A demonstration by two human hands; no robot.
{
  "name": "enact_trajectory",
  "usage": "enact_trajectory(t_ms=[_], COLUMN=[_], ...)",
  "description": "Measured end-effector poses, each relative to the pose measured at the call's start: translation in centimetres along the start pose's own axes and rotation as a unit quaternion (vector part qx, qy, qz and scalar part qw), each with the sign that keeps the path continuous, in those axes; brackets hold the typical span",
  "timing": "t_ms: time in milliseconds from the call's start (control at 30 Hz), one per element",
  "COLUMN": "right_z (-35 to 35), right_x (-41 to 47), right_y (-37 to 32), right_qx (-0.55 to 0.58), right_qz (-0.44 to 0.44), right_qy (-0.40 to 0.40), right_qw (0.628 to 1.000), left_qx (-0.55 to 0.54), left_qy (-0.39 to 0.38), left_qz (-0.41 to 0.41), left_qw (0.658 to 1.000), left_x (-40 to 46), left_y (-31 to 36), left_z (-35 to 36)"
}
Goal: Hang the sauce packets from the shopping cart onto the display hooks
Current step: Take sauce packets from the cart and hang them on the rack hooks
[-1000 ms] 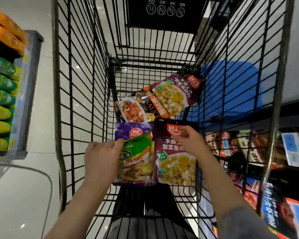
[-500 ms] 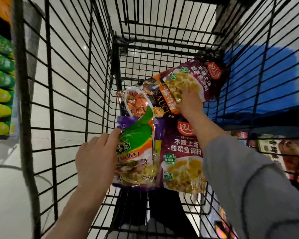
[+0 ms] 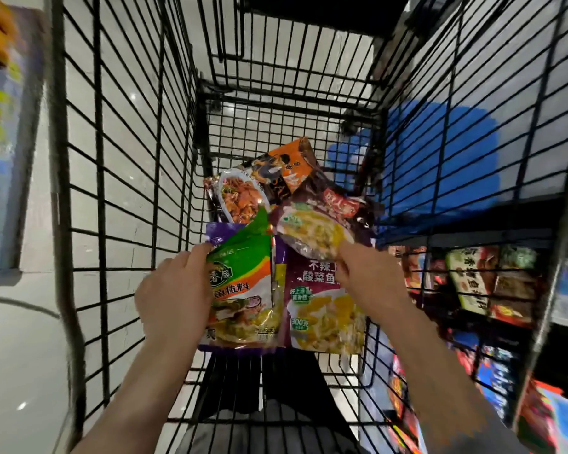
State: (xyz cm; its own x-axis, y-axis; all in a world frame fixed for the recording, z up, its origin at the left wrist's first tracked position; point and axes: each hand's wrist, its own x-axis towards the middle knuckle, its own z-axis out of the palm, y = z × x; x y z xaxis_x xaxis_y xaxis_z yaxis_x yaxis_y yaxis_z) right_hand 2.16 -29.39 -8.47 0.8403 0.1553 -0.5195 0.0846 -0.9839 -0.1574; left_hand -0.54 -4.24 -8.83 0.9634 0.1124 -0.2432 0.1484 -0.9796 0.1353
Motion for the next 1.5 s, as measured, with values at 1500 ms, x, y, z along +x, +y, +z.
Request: enact_trajectory(t_ms=[1500], right_z=[5.9], right_x=[5.9], right_y=[4.6], right_qx=[0.161], right_qz=[0.196], right_qy=[0.054], right_qw=[0.966], left_qx=[-0.138], left_qy=[0.009], left_qz=[-0.074], left_qw=[0.988], left_x=[-0.3], left_y=[0.0], left_z=[-0.2])
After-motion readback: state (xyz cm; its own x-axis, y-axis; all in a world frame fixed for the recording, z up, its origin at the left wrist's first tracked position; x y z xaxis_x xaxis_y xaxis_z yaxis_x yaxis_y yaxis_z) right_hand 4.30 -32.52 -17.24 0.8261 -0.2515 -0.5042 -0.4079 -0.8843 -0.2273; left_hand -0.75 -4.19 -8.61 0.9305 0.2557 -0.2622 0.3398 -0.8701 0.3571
